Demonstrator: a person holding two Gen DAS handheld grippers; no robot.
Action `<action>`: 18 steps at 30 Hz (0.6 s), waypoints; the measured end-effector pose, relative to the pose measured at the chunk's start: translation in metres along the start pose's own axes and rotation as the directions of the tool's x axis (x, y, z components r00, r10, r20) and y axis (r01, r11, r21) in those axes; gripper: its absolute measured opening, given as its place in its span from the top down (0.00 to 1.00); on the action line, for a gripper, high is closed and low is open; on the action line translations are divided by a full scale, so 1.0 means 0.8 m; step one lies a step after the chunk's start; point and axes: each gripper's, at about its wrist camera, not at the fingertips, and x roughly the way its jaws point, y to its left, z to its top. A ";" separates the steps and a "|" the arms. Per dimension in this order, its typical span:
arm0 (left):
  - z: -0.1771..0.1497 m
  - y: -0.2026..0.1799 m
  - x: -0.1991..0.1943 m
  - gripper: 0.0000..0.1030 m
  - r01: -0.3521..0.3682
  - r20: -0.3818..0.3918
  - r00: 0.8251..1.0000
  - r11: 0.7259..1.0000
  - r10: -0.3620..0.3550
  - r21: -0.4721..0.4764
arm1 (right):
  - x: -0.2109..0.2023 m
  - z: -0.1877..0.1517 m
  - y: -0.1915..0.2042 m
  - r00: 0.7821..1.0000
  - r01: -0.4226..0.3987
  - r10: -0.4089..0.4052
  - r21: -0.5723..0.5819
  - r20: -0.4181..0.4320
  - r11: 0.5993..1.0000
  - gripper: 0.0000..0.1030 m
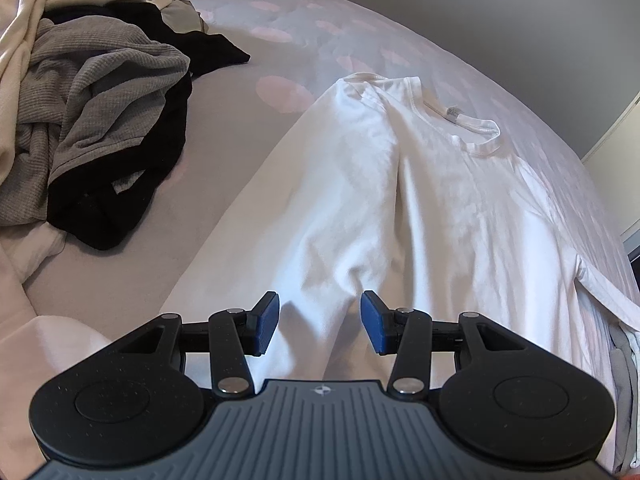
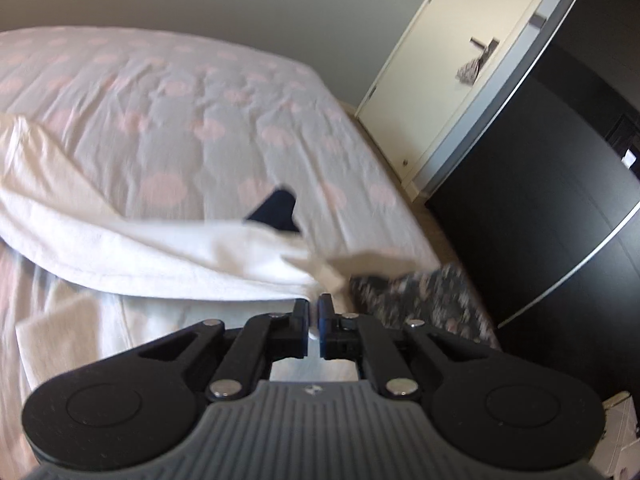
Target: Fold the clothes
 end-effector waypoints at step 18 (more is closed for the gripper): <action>0.016 0.026 -0.054 0.56 0.023 0.008 1.000 0.994 -0.022 -0.109 | -0.105 -0.043 0.118 0.885 -0.412 0.352 0.161 0.304 0.897 0.70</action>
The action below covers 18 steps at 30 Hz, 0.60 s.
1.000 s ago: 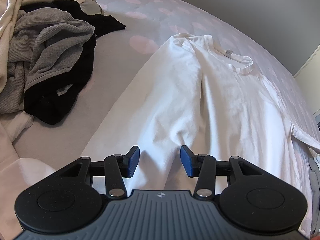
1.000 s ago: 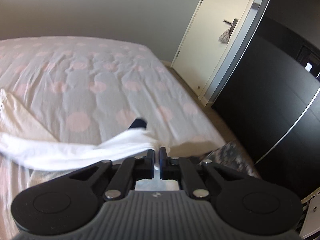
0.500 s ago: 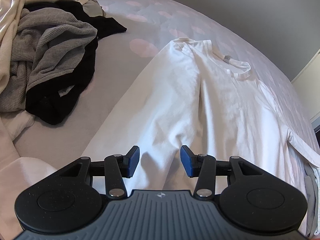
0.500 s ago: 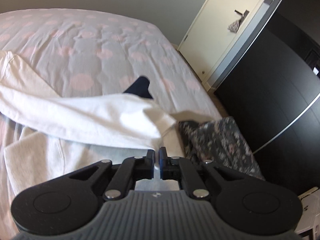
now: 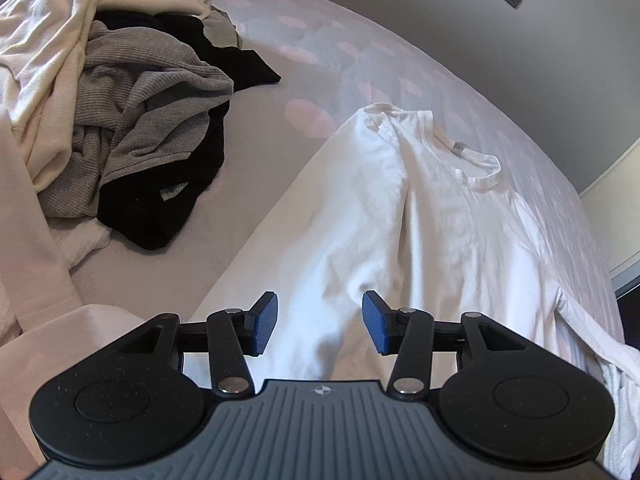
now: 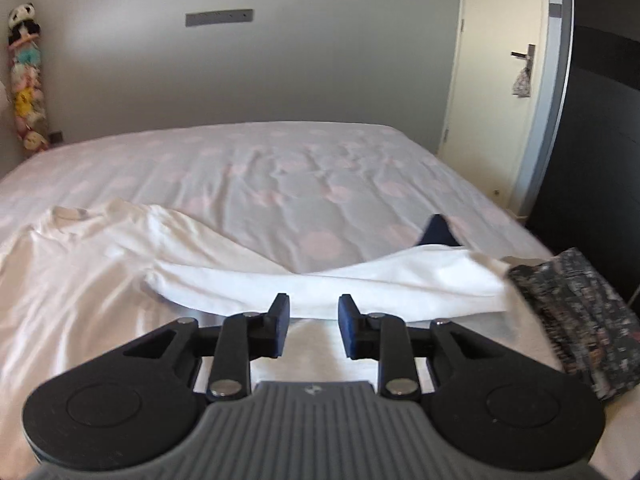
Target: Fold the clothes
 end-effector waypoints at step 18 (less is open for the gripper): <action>0.030 0.057 -0.056 0.56 -0.228 -0.122 0.958 0.949 0.259 0.219 | 0.074 -0.076 0.082 0.976 -0.187 0.214 0.324 -0.049 0.928 0.64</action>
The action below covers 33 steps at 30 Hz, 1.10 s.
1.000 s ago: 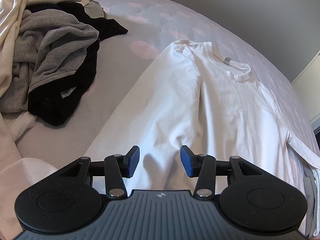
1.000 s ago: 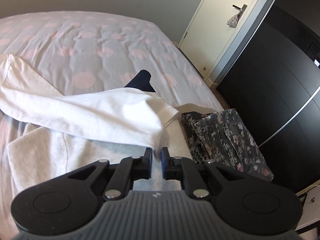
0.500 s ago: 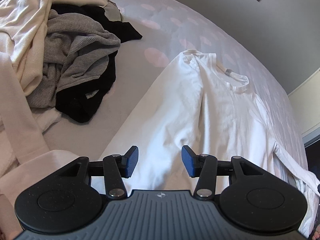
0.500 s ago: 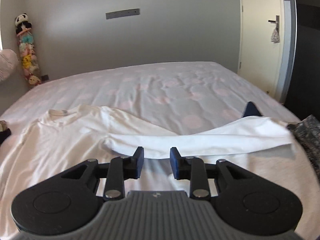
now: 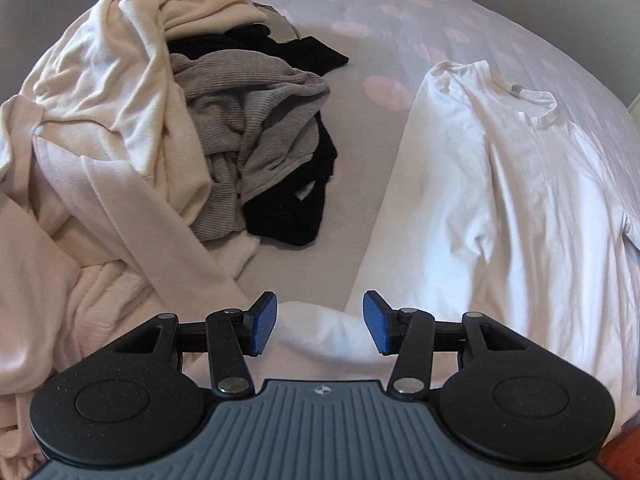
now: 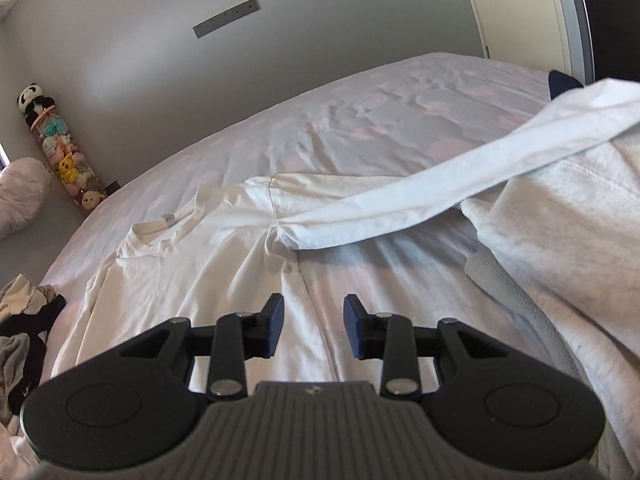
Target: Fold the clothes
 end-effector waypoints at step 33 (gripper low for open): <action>0.049 0.030 -0.114 0.99 -0.102 0.182 0.980 0.991 0.085 0.085 | 0.038 -0.009 -0.018 0.993 0.013 -0.006 0.062 -0.115 0.998 0.62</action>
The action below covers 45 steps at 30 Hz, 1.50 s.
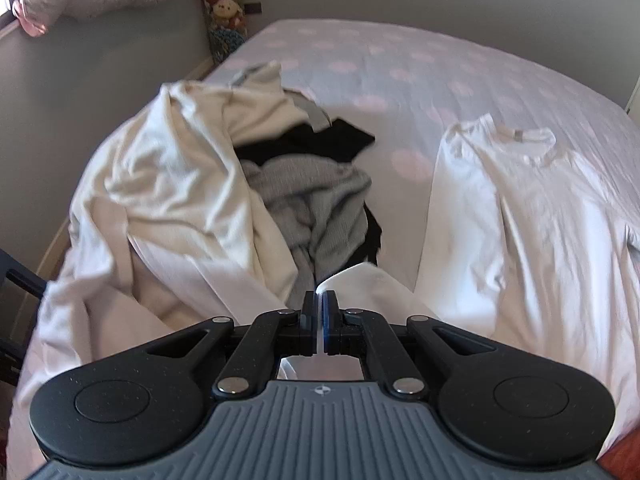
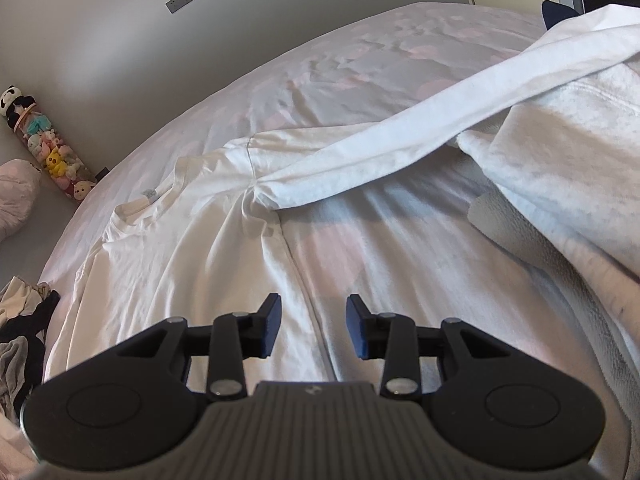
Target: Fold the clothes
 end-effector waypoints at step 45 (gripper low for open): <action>0.078 -0.002 0.052 0.98 0.050 -0.021 0.999 0.995 -0.048 0.092 | 0.035 -0.001 -0.010 0.993 0.078 -0.076 0.022 -0.095 0.997 0.60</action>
